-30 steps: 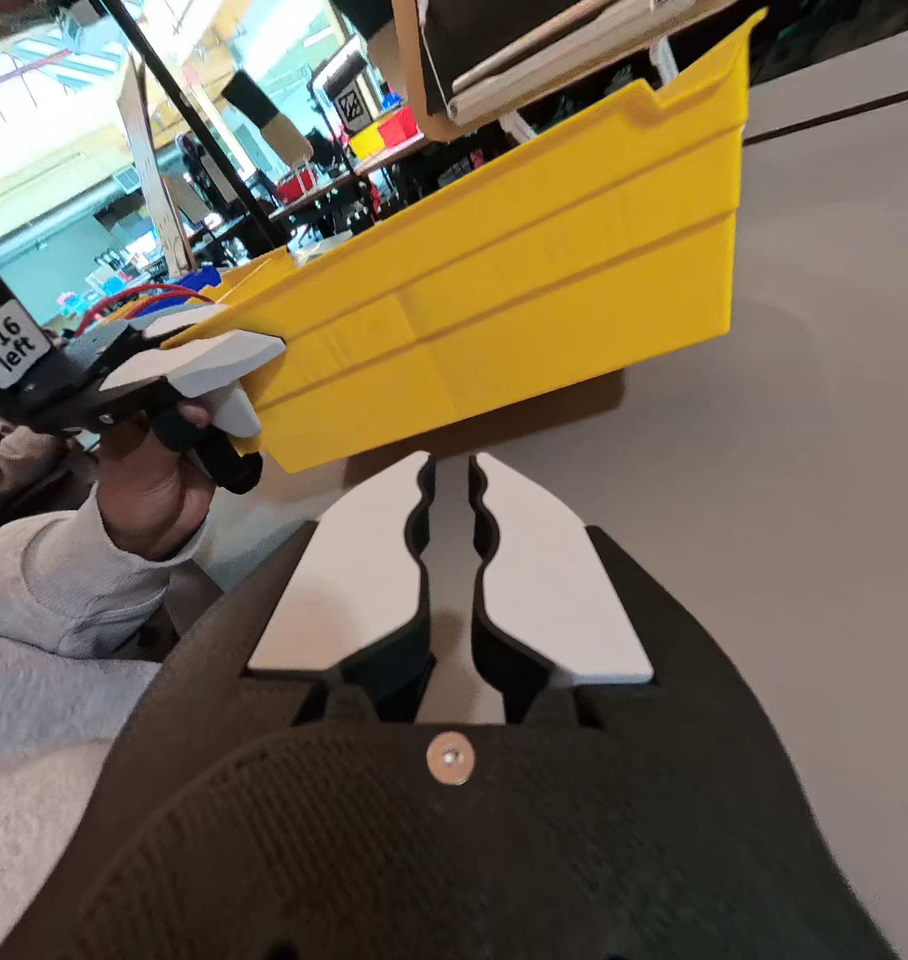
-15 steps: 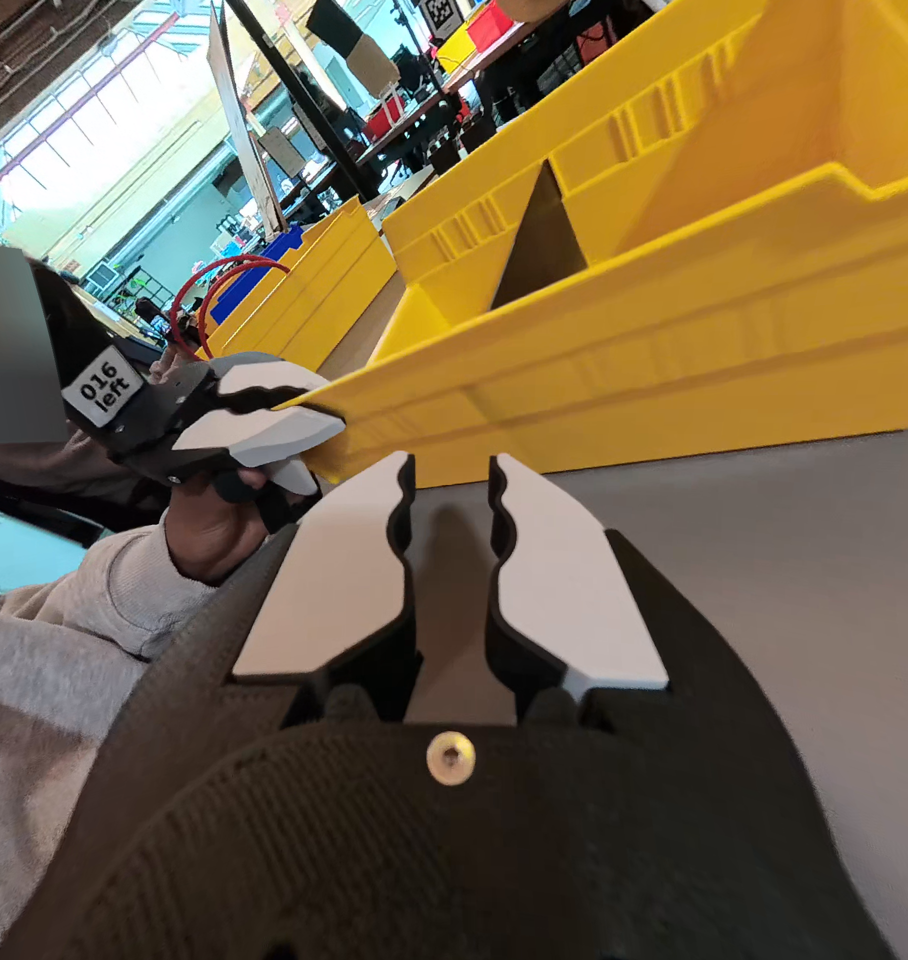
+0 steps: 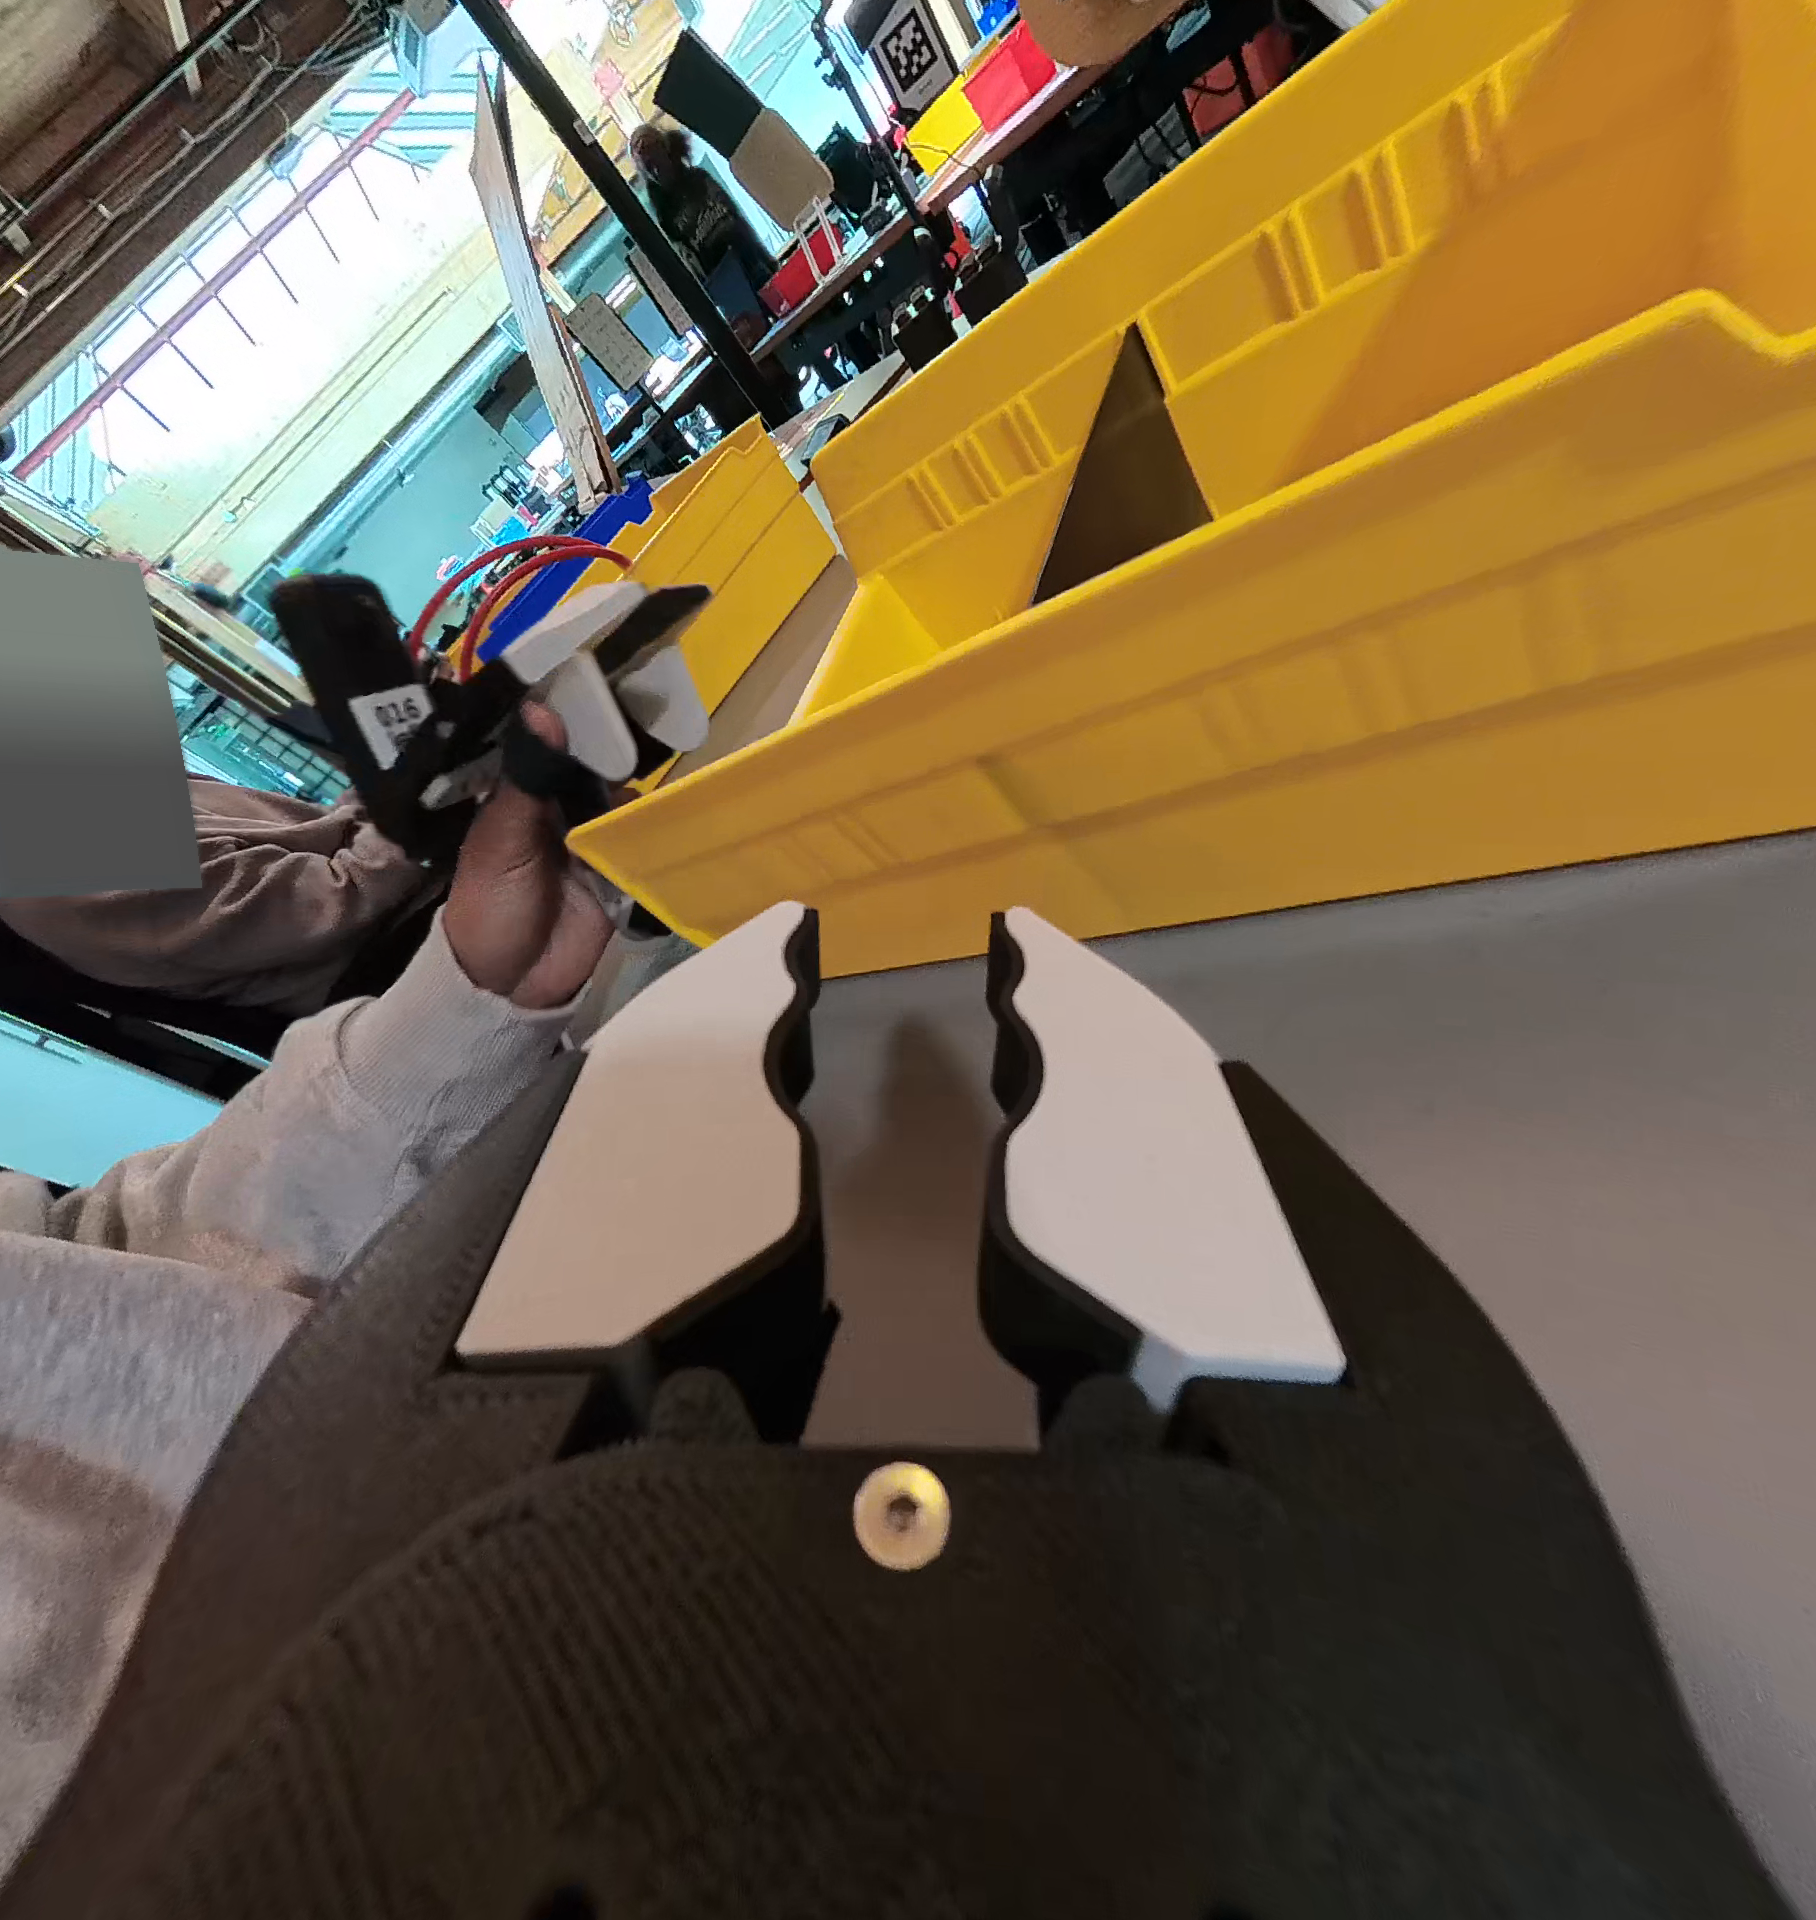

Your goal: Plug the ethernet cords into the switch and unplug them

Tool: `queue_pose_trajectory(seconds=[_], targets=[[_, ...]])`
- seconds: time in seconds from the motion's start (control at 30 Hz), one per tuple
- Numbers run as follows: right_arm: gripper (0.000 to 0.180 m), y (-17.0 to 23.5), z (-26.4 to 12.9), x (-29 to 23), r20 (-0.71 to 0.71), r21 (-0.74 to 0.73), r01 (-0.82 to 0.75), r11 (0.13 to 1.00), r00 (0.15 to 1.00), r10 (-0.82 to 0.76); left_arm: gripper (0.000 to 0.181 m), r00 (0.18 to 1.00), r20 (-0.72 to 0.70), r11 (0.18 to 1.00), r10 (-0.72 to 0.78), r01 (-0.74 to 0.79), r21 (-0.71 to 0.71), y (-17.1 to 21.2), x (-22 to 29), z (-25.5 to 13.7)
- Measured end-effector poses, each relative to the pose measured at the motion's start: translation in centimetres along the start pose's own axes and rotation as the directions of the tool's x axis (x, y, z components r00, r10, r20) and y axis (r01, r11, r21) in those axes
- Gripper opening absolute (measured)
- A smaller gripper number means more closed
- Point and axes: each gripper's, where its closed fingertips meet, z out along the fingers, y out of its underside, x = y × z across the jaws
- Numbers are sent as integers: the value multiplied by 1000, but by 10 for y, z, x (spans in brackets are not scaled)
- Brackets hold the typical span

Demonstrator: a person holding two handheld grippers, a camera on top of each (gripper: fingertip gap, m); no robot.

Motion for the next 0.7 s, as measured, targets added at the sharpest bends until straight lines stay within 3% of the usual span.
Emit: queue_pose_trajectory(seconds=[0.07,0.17,0.23,0.4,0.57,0.7], targets=[[31,0,-3,1,-7,7,0,1000,1000,0,58,986,2,986,-164,164,-38,8,-19,2],[31,-2,-6,2,-12,20,-8,1000,1000,8,37,919,-106,923,-379,369,-108,20,-15,8],[32,-2,-6,1,-7,23,-18,1000,1000,18,38,884,-118,887,-453,433,-162,32,-11,12],[32,2,-1,-2,5,3,-10,1000,1000,10,40,903,-95,900,-419,399,-177,38,-7,15],[33,8,5,-9,-2,-42,95,995,995,-95,45,929,-75,919,-362,341,-199,42,-4,18],[32,13,7,-12,5,-61,108,992,994,-108,45,903,-115,894,-415,380,-237,46,2,19]])
